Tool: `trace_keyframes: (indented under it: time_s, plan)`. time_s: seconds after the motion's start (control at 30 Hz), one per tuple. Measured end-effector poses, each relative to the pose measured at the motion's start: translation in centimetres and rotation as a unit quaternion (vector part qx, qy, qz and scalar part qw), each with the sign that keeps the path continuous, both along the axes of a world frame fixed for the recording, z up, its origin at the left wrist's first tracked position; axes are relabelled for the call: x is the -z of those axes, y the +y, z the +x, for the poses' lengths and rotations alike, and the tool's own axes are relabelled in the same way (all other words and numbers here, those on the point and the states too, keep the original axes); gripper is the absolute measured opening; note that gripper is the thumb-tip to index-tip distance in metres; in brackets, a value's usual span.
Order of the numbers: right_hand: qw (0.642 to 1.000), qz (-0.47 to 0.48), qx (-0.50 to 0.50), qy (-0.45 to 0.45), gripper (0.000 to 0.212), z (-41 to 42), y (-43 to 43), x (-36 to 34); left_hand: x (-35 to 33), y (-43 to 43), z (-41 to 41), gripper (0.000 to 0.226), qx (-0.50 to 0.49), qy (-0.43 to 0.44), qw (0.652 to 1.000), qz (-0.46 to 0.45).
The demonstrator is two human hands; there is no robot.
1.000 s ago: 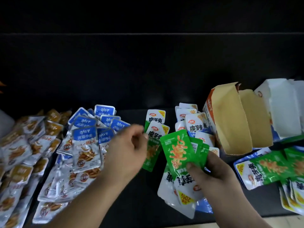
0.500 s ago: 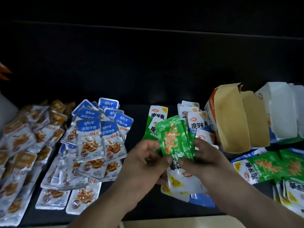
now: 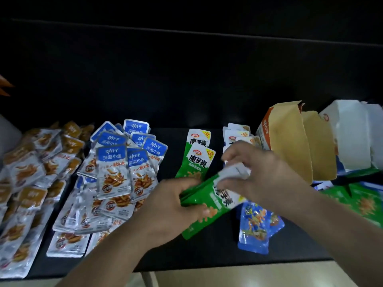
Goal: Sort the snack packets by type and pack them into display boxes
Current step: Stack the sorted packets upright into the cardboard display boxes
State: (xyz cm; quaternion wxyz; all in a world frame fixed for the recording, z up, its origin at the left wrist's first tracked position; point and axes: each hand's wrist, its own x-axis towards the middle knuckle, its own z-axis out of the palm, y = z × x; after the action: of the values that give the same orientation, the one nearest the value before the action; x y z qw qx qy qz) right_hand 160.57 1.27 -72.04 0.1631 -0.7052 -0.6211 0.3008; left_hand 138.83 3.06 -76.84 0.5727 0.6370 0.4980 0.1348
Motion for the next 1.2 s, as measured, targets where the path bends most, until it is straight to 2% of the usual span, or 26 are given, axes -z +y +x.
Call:
trace_keyframes:
  time_s: [0.03, 0.1, 0.17, 0.23, 0.3, 0.4, 0.47, 0.6, 0.7, 0.8, 0.9, 1.0, 1.13, 1.2]
  plan:
    - [0.996, 0.067, 0.053, -0.002, 0.049, 0.0, -0.4, 0.1, 0.1, -0.2, -0.1, 0.037, -0.04, -0.028, 0.998, -0.034]
    - [0.973, 0.123, 0.173, 0.088, 0.064, -0.2, -1.7, 0.1, 0.2, -0.8, 0.2, 0.033, -0.116, -0.095, 0.984, -0.094]
    - [0.941, 0.022, 0.259, 0.215, 0.071, -1.5, -3.0, -0.4, 0.3, -1.5, 0.8, 0.045, -0.154, -0.158, 0.964, -0.151]
    - [0.903, -0.072, 0.263, 0.331, 0.04, -2.5, -4.4, 0.8, 0.2, -2.4, 1.8, 0.056, -0.145, -0.18, 0.958, -0.169]
    - [0.877, -0.084, 0.289, 0.374, 0.021, -3.3, -5.4, 2.0, 0.0, -3.1, 2.6, 0.054, -0.114, -0.189, 0.959, -0.176]
    - [0.849, -0.073, 0.33, 0.407, 0.021, -3.0, -6.2, 3.1, -0.1, -3.4, 2.9, 0.031, -0.133, -0.229, 0.933, -0.242]
    - [0.822, -0.074, 0.355, 0.439, 0.023, -2.5, -6.4, 3.1, 0.0, -3.4, 2.8, 0.025, -0.158, -0.246, 0.914, -0.28]
    - [0.802, -0.062, 0.396, 0.443, 0.033, -2.3, -6.6, 3.7, 0.2, -3.5, 2.6, 0.022, -0.167, -0.195, 0.949, -0.184]
    - [0.788, -0.063, 0.393, 0.47, 0.041, -2.5, -6.7, 3.7, 0.2, -3.6, 2.8, 0.032, -0.175, -0.201, 0.954, -0.133]
    - [0.779, -0.048, 0.395, 0.485, 0.039, -2.3, -6.9, 3.9, 0.1, -3.7, 2.9, 0.038, -0.197, -0.212, 0.95, -0.117]
    - [0.776, -0.008, 0.43, 0.461, 0.052, -2.3, -6.9, 4.0, 0.5, -3.6, 2.7, 0.033, -0.216, -0.2, 0.95, -0.104]
    - [0.798, 0.04, 0.436, 0.414, 0.021, -1.7, -6.9, 4.0, 0.9, -3.1, 2.1, 0.029, -0.231, -0.164, 0.958, -0.037]
    - [0.846, 0.066, 0.384, 0.363, 0.022, -1.7, -6.9, 3.6, 1.1, -3.4, 2.3, 0.029, -0.194, -0.106, 0.975, 0.032]
    - [0.851, 0.051, 0.362, 0.378, 0.02, -2.7, -6.8, 3.4, 1.2, -3.9, 3.0, 0.029, -0.162, -0.095, 0.982, 0.029]
